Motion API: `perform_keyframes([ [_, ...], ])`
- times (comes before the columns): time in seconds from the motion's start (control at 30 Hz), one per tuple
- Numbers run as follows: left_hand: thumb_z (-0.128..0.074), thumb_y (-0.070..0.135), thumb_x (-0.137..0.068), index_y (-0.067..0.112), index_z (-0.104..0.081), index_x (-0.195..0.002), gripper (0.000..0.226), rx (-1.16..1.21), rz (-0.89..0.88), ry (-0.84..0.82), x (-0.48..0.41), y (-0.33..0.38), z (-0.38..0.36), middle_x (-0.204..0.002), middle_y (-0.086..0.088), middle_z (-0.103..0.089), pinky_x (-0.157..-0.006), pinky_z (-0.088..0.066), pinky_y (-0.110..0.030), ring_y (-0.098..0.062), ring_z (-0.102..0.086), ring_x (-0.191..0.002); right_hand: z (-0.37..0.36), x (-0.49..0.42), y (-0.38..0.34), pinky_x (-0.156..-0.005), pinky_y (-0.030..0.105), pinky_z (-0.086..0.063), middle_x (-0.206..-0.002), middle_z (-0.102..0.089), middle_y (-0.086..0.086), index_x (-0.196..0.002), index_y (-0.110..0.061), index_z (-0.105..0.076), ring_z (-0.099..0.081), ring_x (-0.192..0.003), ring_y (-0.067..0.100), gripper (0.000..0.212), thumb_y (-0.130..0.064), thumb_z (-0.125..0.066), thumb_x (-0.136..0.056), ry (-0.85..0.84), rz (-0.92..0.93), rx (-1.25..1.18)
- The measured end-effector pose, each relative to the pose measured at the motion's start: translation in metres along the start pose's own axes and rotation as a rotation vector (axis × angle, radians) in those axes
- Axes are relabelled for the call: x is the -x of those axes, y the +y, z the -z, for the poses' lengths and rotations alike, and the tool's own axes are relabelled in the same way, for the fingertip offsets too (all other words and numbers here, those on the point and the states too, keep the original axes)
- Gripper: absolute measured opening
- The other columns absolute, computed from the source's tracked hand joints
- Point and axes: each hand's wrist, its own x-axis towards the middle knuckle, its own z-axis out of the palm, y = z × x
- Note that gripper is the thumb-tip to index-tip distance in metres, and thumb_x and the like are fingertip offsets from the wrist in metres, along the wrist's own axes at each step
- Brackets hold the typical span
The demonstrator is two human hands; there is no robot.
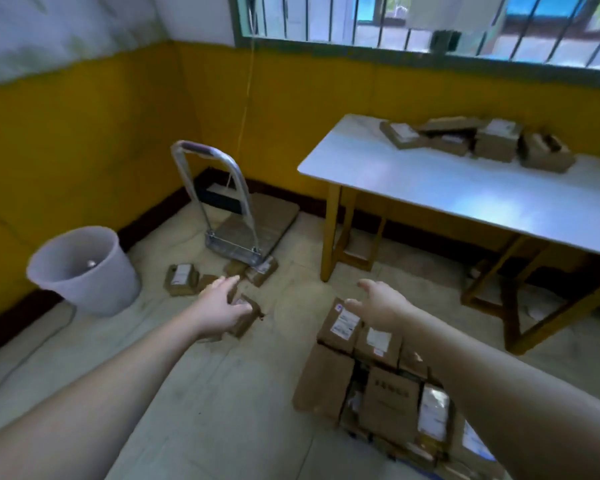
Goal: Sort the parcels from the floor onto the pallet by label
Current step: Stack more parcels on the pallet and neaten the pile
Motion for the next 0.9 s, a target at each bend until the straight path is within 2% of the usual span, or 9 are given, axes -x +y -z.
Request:
perform_keyframes([
  [0.1,-0.062,0.037,-0.088,0.022,-0.024,-0.149,0.073,0.03,0.044,0.087,-0.008,-0.028,0.044,-0.158,-0.007,-0.015,-0.115,-0.021,-0.039,-0.023,-0.018,-0.143,-0.005,-0.024,-0.06,-0.083,0.031,-0.052,-0.146,-0.04,0.007,-0.148,-0.027,-0.028,-0.055,-0.114,0.022,0.07,-0.052,-0.056,-0.088,-0.034,0.077,0.026],
  [0.2,-0.06,0.037,-0.089,0.022,-0.023,-0.149,0.072,0.036,0.06,0.133,-0.023,-0.052,0.081,-0.158,-0.006,-0.014,-0.114,-0.02,-0.038,-0.023,-0.018,-0.144,-0.013,-0.054,-0.116,-0.092,0.035,-0.049,-0.146,-0.04,0.006,-0.147,-0.026,-0.031,-0.05,-0.123,0.025,0.068,-0.051,-0.056,-0.089,-0.032,0.157,0.088],
  [0.3,-0.06,0.037,-0.09,0.024,-0.021,-0.149,0.072,0.04,0.071,0.142,-0.051,-0.072,0.115,-0.159,-0.004,-0.011,-0.113,-0.02,-0.036,-0.022,-0.017,-0.144,-0.021,-0.093,-0.161,-0.084,0.029,-0.044,-0.144,-0.042,0.006,-0.145,-0.024,-0.035,-0.05,-0.122,0.024,0.067,-0.053,-0.055,-0.089,-0.042,0.197,0.126],
  [0.37,-0.06,0.038,-0.09,0.025,-0.021,-0.15,0.073,0.018,0.08,0.151,-0.079,-0.084,0.138,-0.159,-0.003,-0.011,-0.113,-0.02,-0.037,-0.022,-0.015,-0.144,-0.026,-0.126,-0.184,-0.084,0.03,-0.045,-0.142,-0.043,0.006,-0.145,-0.023,-0.036,-0.051,-0.12,0.024,0.067,-0.054,-0.056,-0.088,-0.034,0.202,0.134],
  [0.43,-0.06,0.038,-0.09,0.025,-0.021,-0.15,0.073,0.014,0.09,0.164,-0.11,-0.091,0.16,-0.159,-0.003,-0.012,-0.113,-0.02,-0.037,-0.023,-0.016,-0.144,-0.03,-0.16,-0.204,-0.084,0.03,-0.046,-0.142,-0.043,0.006,-0.146,-0.024,-0.035,-0.051,-0.12,0.025,0.069,-0.055,-0.056,-0.087,-0.032,0.189,0.121],
  [0.6,-0.06,0.038,-0.09,0.025,-0.021,-0.15,0.073,0.028,0.099,0.129,-0.181,-0.114,0.208,-0.158,-0.003,-0.014,-0.112,-0.021,-0.037,-0.023,-0.017,-0.144,-0.037,-0.24,-0.253,-0.073,0.027,-0.047,-0.137,-0.049,0.006,-0.144,-0.023,-0.037,-0.056,-0.107,0.021,0.066,-0.052,-0.057,-0.088,-0.047,0.138,0.128],
  [0.77,-0.059,0.038,-0.09,0.027,-0.021,-0.149,0.071,0.032,0.106,0.082,-0.249,-0.147,0.247,-0.158,-0.003,-0.017,-0.111,-0.024,-0.039,-0.023,-0.021,-0.143,-0.049,-0.298,-0.3,-0.079,0.031,-0.053,-0.137,-0.048,0.006,-0.144,-0.023,-0.036,-0.058,-0.103,0.02,0.066,-0.053,-0.055,-0.089,-0.078,0.101,0.148],
  [0.9,-0.06,0.038,-0.089,0.027,-0.023,-0.149,0.071,0.008,0.068,0.023,-0.322,-0.169,0.275,-0.157,-0.002,-0.019,-0.111,-0.024,-0.037,-0.023,-0.022,-0.142,-0.068,-0.339,-0.326,-0.079,0.029,-0.053,-0.131,-0.051,0.007,-0.142,-0.02,-0.04,-0.058,-0.097,0.017,0.063,-0.052,-0.056,-0.089,-0.056,0.013,0.124],
])
